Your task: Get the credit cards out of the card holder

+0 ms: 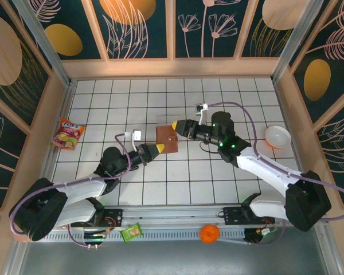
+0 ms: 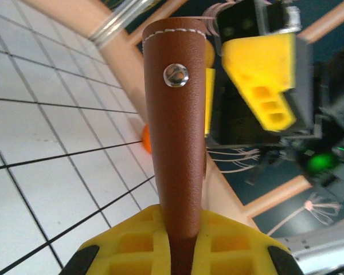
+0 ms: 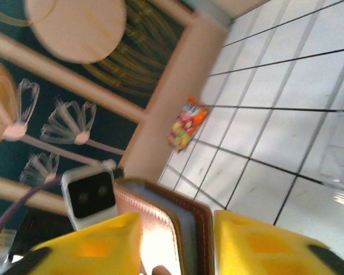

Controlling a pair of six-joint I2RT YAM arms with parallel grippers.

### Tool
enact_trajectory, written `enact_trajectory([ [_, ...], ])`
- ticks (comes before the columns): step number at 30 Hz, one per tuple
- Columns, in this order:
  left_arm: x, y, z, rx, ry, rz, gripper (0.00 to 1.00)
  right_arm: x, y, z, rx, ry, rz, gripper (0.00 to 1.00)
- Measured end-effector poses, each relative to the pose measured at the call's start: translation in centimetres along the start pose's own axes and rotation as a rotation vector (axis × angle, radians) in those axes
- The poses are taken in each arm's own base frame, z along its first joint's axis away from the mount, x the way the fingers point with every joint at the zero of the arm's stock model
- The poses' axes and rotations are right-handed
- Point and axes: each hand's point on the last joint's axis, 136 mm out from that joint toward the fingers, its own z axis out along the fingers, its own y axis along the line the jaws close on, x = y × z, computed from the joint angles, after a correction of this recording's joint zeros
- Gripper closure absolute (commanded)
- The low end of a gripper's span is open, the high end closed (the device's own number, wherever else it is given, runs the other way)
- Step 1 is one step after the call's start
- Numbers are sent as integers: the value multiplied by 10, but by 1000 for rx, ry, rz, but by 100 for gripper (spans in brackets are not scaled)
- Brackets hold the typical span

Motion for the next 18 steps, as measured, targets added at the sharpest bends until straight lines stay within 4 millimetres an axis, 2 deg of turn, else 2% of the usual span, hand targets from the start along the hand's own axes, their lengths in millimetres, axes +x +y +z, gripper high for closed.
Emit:
enact_trajectory([
  [6,-2,14,6,-142,-42,7,100,12,10,-3,148,-41,-66,45],
  [11,-1,31,3,-242,-63,6,100,25,-1,5,259,-16,-100,45],
  [18,-5,31,4,-263,-78,12,100,49,-16,24,327,75,-142,45],
])
